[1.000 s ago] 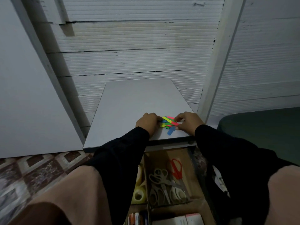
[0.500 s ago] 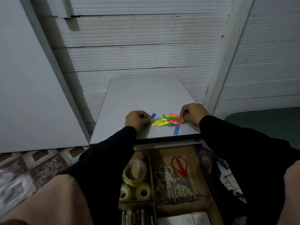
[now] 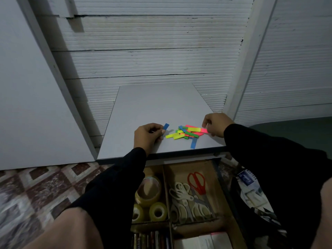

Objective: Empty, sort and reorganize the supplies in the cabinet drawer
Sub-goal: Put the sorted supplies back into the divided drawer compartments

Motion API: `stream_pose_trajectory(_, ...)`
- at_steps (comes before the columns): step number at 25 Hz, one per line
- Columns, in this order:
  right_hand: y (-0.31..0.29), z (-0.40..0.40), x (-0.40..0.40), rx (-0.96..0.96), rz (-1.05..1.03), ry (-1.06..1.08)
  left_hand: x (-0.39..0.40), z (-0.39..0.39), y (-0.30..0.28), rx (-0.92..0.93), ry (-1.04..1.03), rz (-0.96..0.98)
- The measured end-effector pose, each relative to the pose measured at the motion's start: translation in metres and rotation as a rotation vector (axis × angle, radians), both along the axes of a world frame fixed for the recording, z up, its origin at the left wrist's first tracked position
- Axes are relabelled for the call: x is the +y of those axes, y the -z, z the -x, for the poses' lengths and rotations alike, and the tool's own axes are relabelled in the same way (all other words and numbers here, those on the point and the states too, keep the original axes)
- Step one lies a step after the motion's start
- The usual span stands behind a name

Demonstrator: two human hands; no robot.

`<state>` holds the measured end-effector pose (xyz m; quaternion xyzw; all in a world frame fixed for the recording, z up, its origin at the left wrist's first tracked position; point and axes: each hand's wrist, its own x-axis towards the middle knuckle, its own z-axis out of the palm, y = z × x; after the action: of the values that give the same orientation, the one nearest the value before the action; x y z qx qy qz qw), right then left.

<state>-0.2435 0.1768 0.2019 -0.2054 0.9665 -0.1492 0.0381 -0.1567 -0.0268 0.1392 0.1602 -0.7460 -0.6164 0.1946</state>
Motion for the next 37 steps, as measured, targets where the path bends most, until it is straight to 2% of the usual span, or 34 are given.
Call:
stream_pose_trajectory(3,0.011,-0.002,0.006,0.083,-0.038,-0.074,0.001,0.000,-0.001,-0.001,-0.021,0.023)
stream_pose_trajectory(6,0.019,-0.005,0.008,0.075,-0.183,-0.134,0.002,-0.001,-0.002,0.001,-0.021,0.035)
stream_pose_trajectory(10,0.018,-0.005,0.010,0.081,-0.226,-0.133,0.002,0.000,-0.001,-0.009,-0.025,0.061)
stream_pose_trajectory(15,0.002,0.003,0.014,0.062,-0.011,0.016,0.003,-0.002,-0.003,0.018,-0.008,-0.022)
stream_pose_trajectory(20,0.000,-0.004,-0.004,-0.066,0.185,-0.007,0.001,-0.001,-0.002,0.023,-0.001,-0.077)
stream_pose_trajectory(22,0.006,-0.007,-0.010,-0.075,0.189,-0.021,-0.001,0.001,0.000,0.023,0.008,-0.100)
stream_pose_trajectory(26,0.015,-0.009,-0.018,-0.025,0.059,-0.034,-0.002,0.001,0.001,0.026,0.023,-0.126)
stream_pose_trajectory(31,0.021,-0.007,-0.019,0.046,0.055,-0.003,-0.001,-0.002,-0.002,0.051,0.051,-0.159)
stream_pose_trajectory(37,0.008,-0.002,-0.014,-0.041,0.230,0.029,0.001,-0.003,-0.003,0.065,0.059,-0.172)
